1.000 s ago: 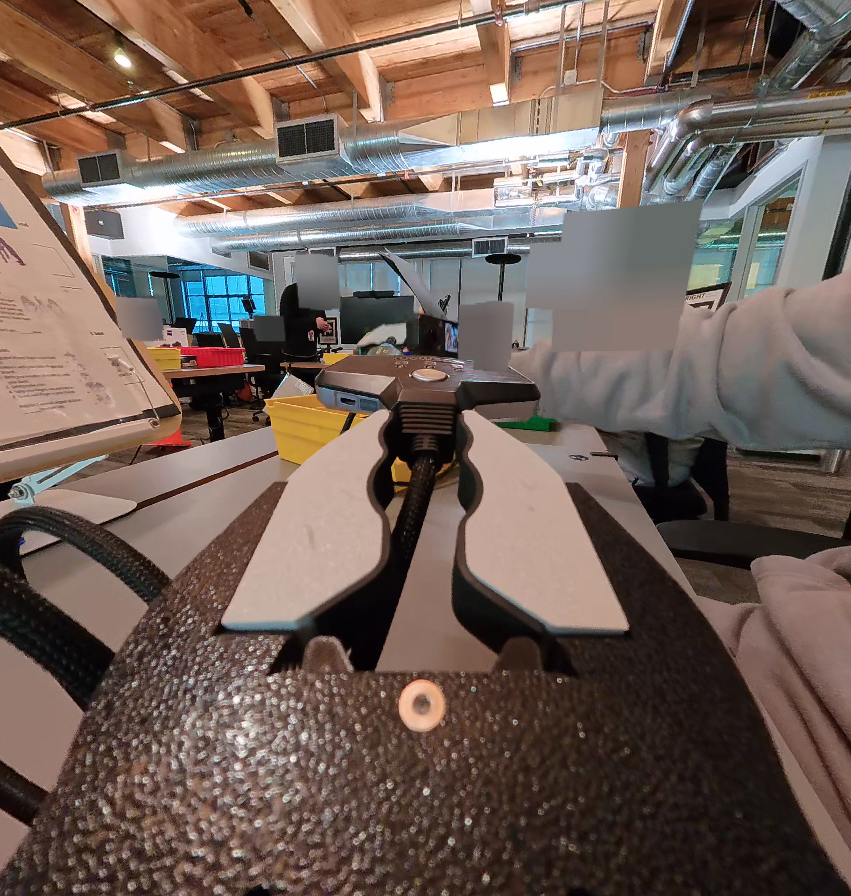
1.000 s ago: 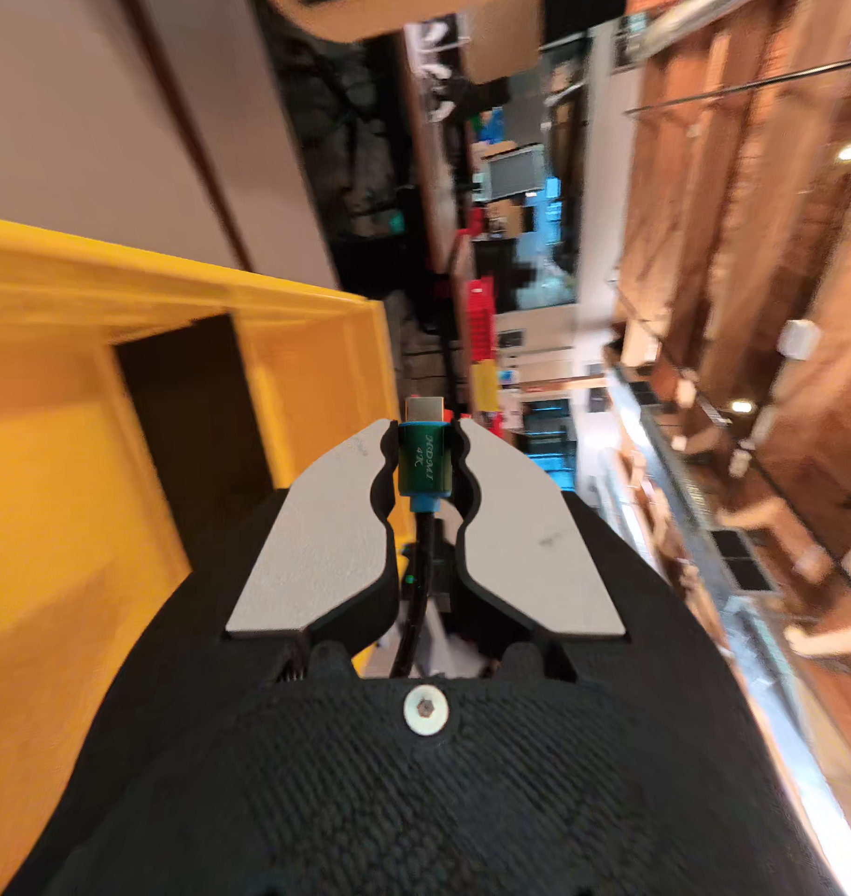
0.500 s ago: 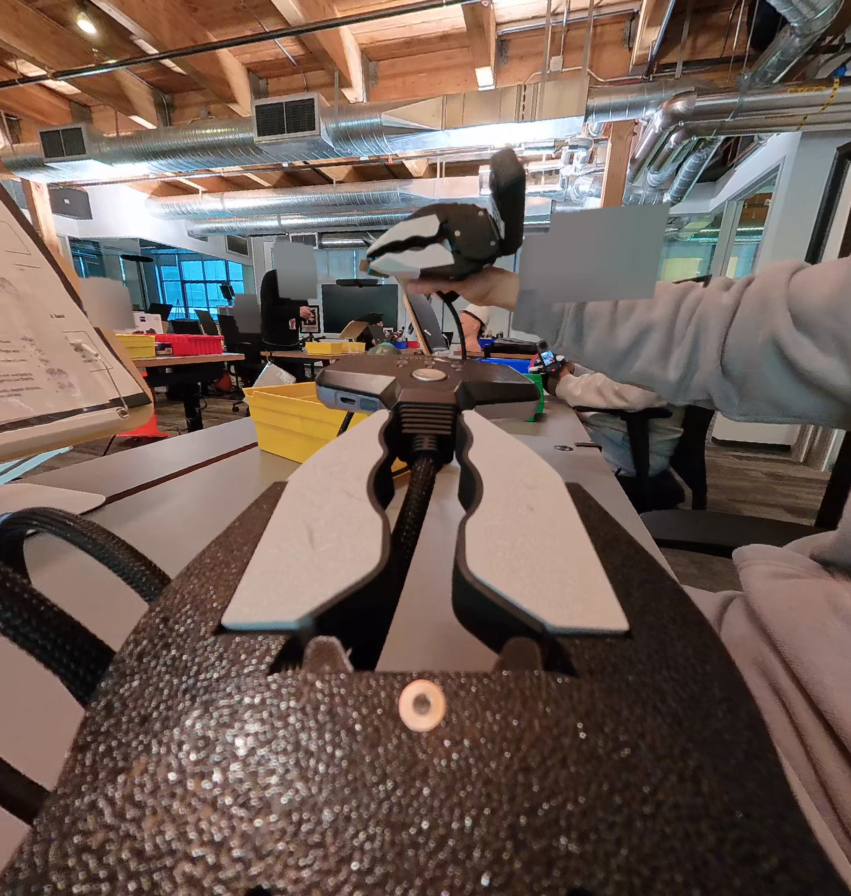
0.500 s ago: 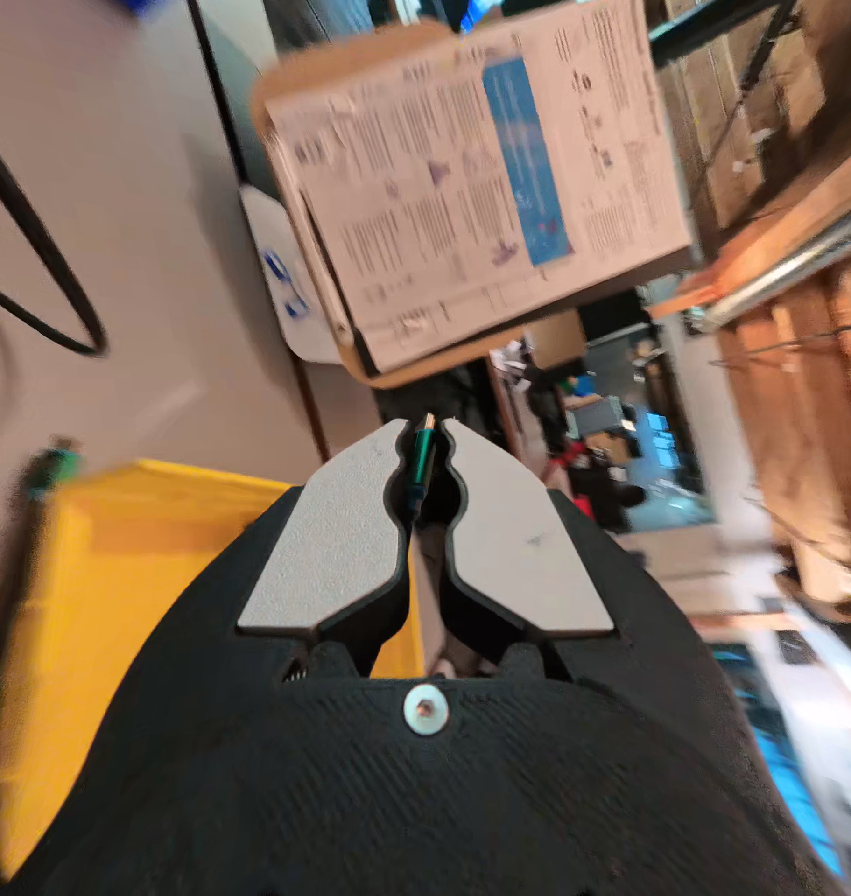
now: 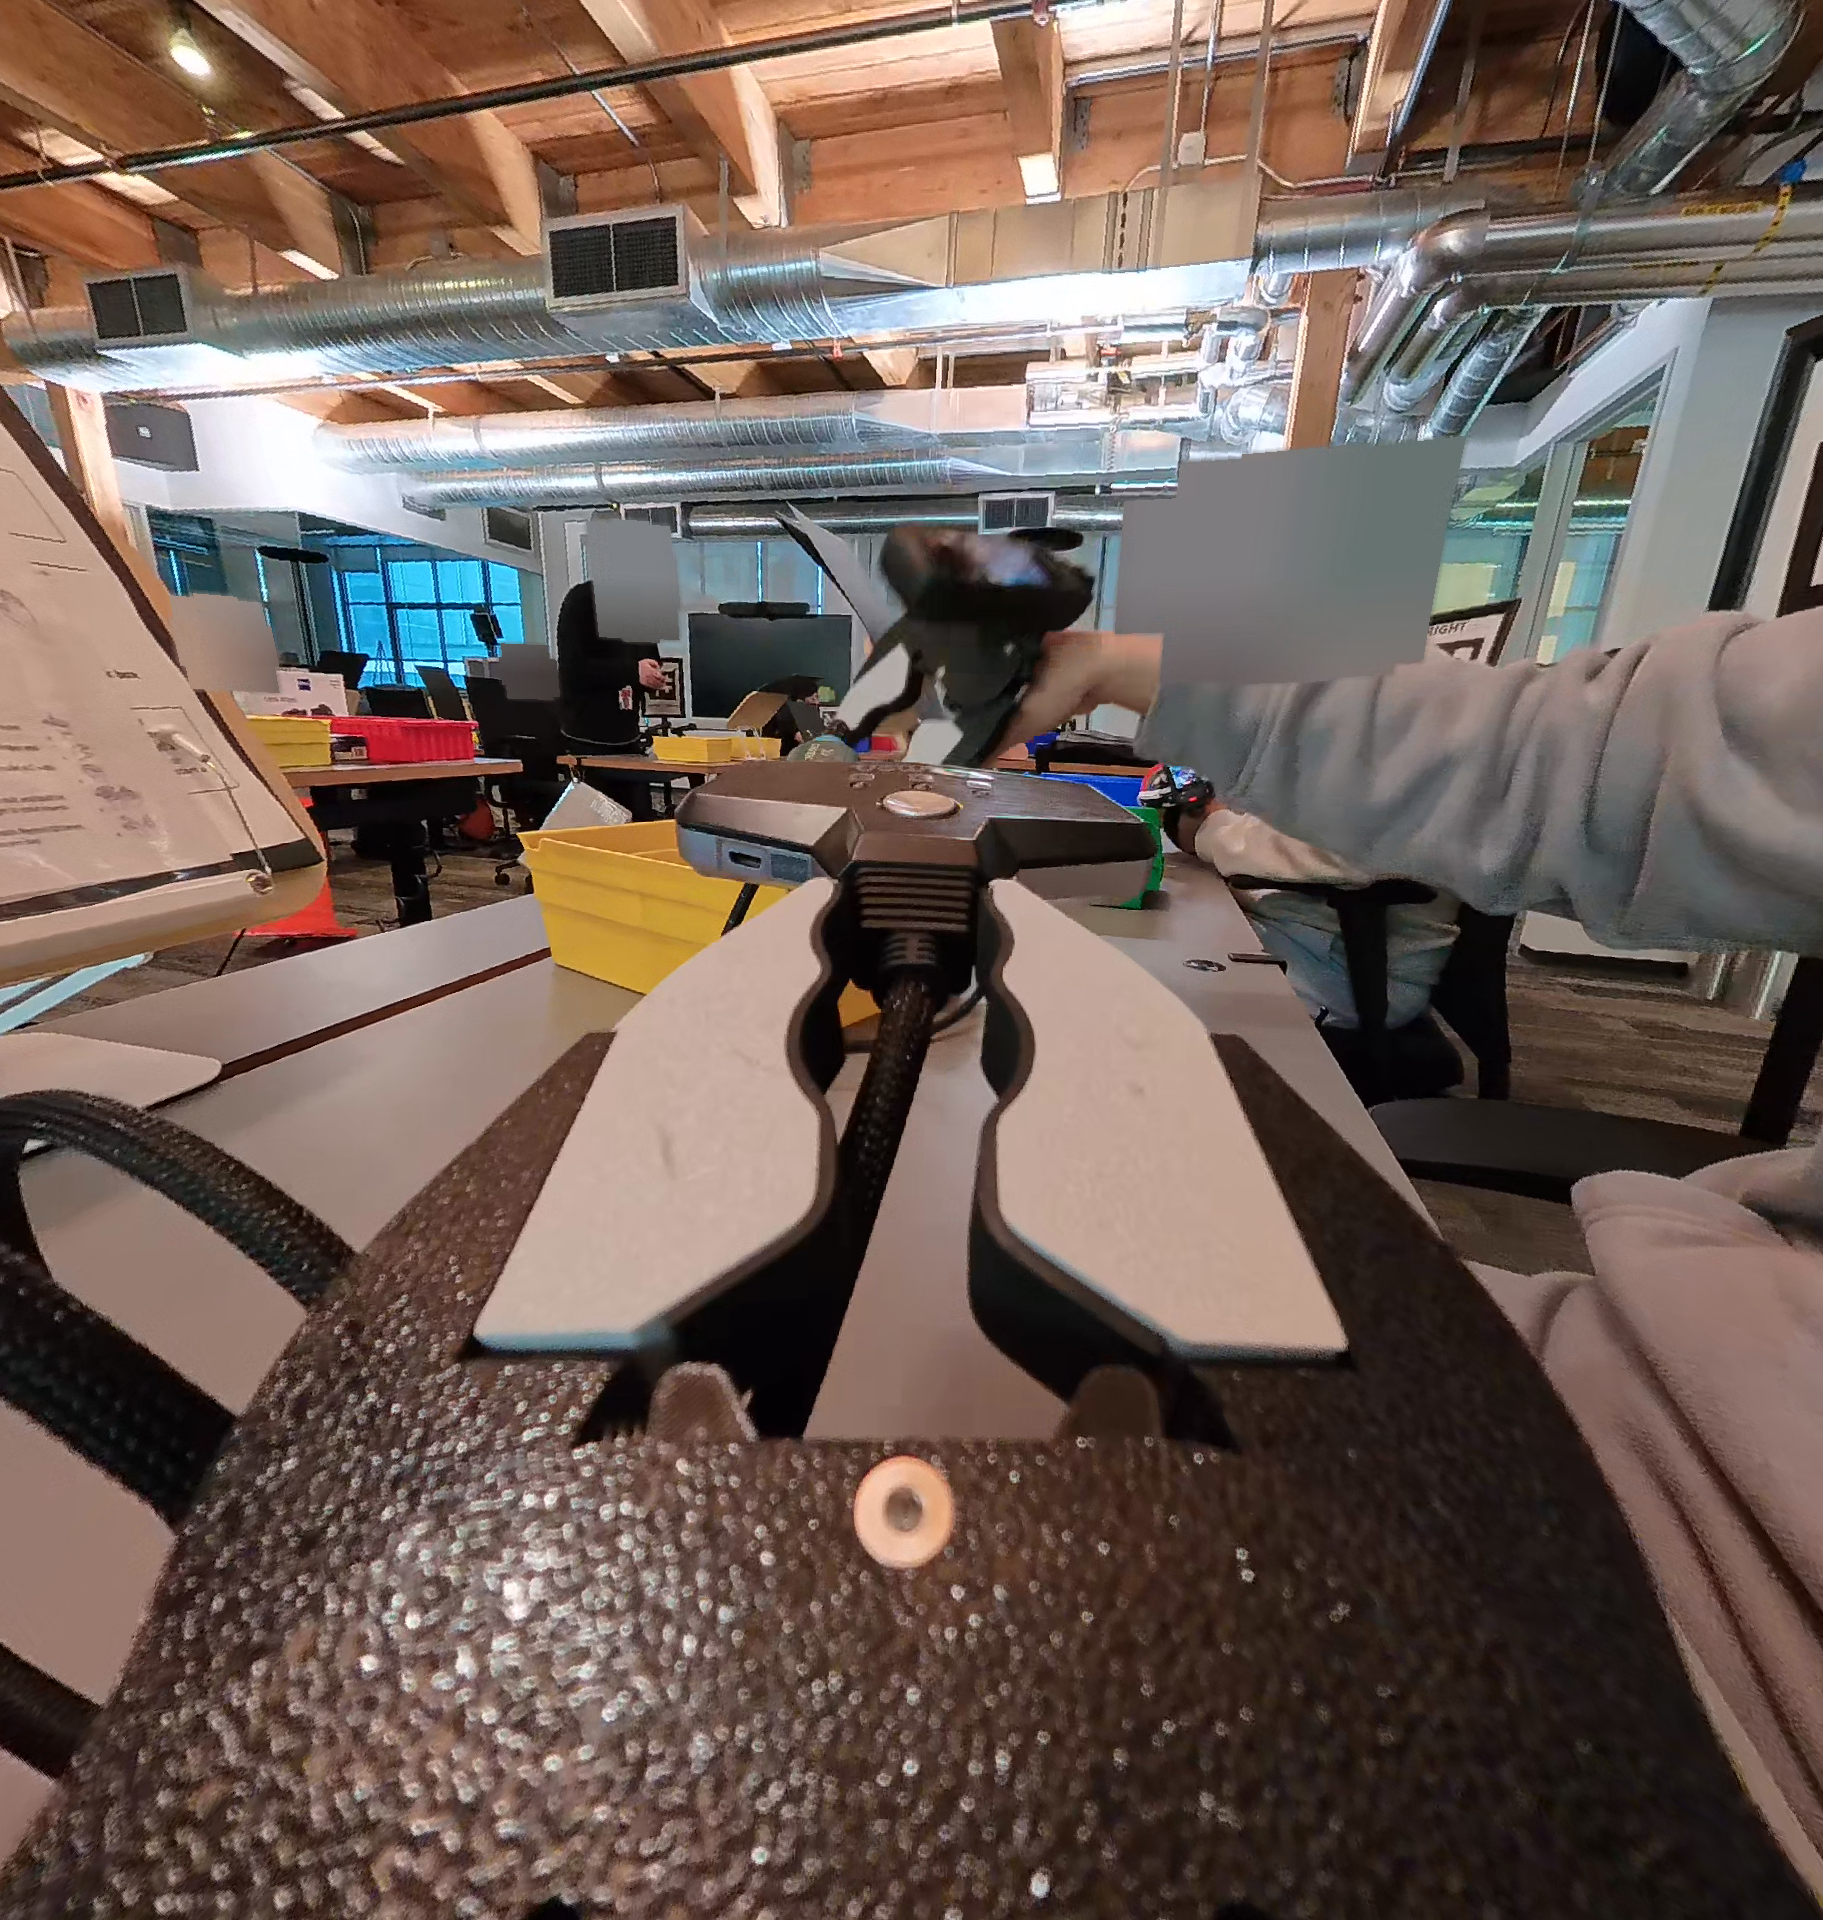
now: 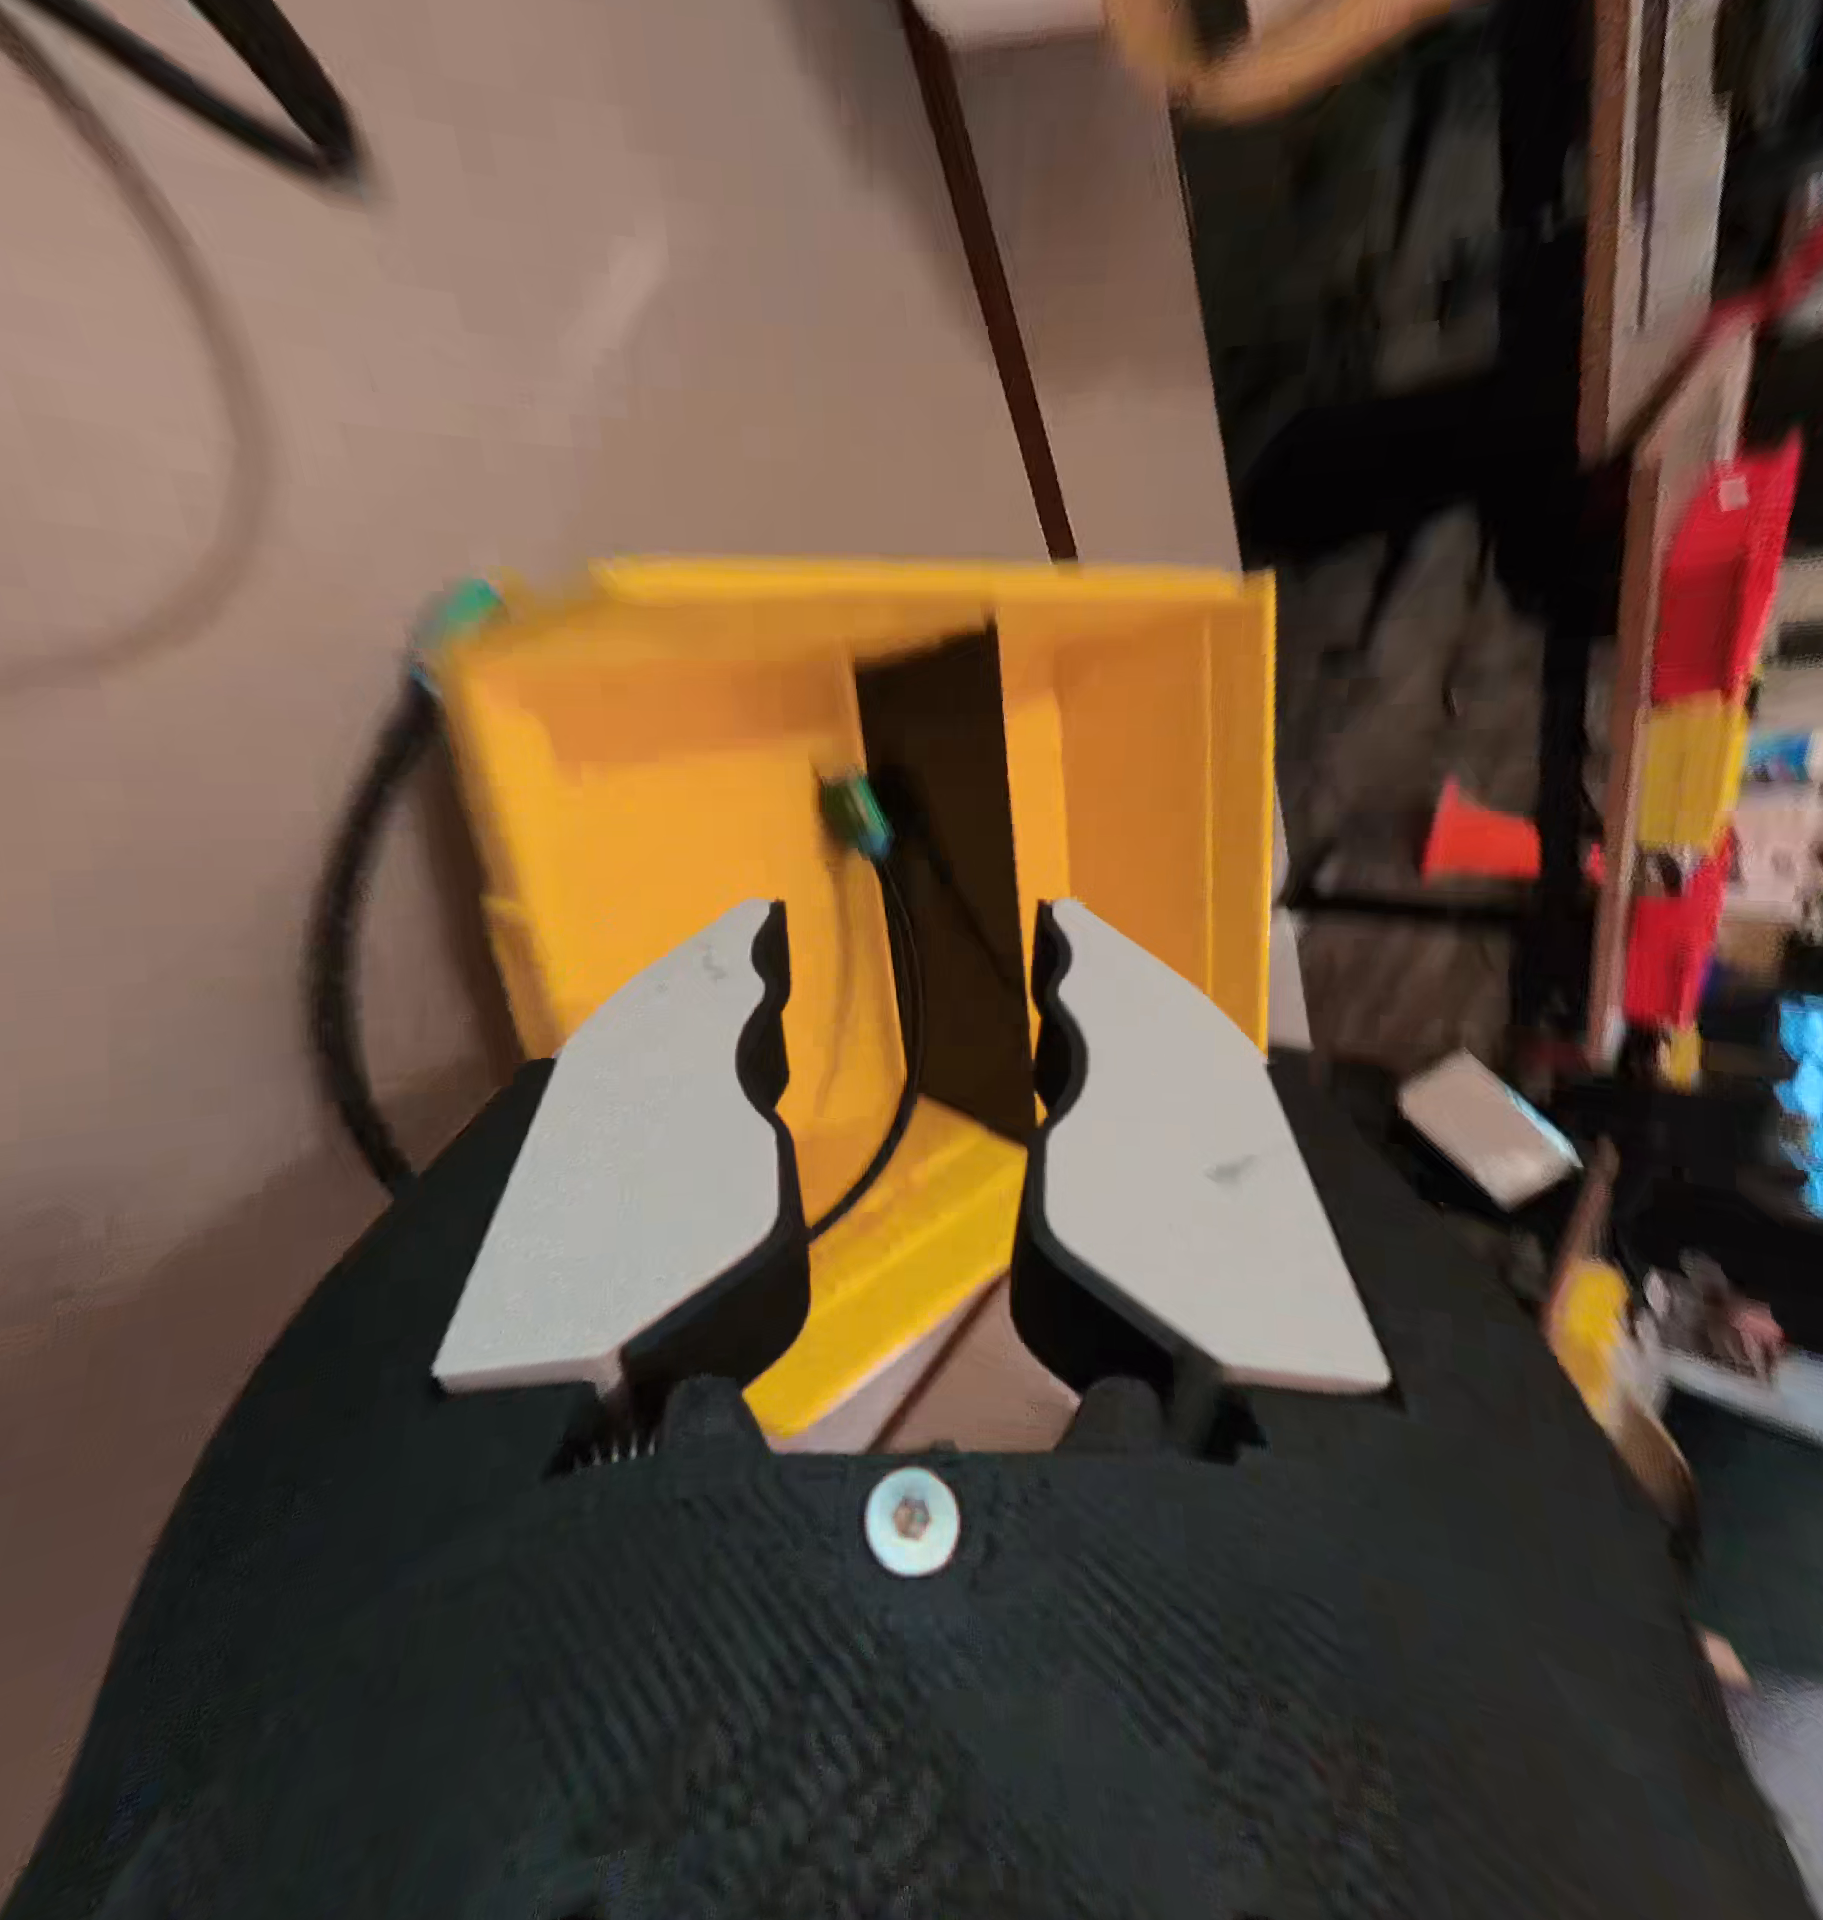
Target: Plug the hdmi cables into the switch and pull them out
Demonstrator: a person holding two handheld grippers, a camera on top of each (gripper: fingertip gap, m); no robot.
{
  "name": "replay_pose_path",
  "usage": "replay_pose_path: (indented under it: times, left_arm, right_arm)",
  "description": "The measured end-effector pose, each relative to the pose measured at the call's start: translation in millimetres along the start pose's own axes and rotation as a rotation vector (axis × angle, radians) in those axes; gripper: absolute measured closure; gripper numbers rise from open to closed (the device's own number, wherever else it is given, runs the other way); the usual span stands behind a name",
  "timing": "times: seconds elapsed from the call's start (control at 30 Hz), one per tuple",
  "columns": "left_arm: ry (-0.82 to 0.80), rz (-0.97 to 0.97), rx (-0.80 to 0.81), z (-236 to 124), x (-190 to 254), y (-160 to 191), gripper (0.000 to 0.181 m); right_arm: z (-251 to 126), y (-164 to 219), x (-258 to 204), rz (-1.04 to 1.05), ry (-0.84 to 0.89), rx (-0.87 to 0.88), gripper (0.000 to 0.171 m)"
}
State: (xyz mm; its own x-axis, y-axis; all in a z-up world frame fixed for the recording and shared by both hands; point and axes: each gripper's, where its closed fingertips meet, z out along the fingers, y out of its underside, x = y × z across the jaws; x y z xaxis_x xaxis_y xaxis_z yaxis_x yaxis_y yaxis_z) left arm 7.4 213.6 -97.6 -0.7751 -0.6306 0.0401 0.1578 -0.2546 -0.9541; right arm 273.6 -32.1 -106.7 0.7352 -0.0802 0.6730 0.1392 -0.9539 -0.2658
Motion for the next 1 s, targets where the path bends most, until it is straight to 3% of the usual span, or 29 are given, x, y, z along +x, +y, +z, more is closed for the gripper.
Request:
replay_pose_path:
  times: [0.1,0.23,0.33,0.47,0.63,0.8,1.0]
  left_arm:
    - [0.003,0.002,-0.004,1,1,1,0.159]
    - [0.002,0.004,-0.003,0,1,1,0.159]
    - [0.004,-0.007,0.006,0,-1,0,0.159]
    - [0.014,-0.005,-0.004,3,2,3,0.159]
    - [0.017,0.003,-0.015,4,4,4,0.159]
    - [0.012,-0.006,-0.003,1,1,3,0.159]
    - [0.013,-0.006,-0.003,1,1,3,0.159]
  right_arm:
    - [35,64,-5,0.187,-0.045,-0.27,0.123]
    - [53,119,-39,0.552,-0.271,-0.504,0.122]
    - [61,125,-29,0.491,-0.198,-0.491,0.123]
    - [69,134,-30,0.407,-0.183,-0.598,0.122]
    - [80,150,-24,0.253,-0.137,-0.72,0.161]
    - [77,129,-16,0.275,-0.14,-0.572,0.165]
    - [30,76,-5,0.133,-0.251,-0.298,0.166]
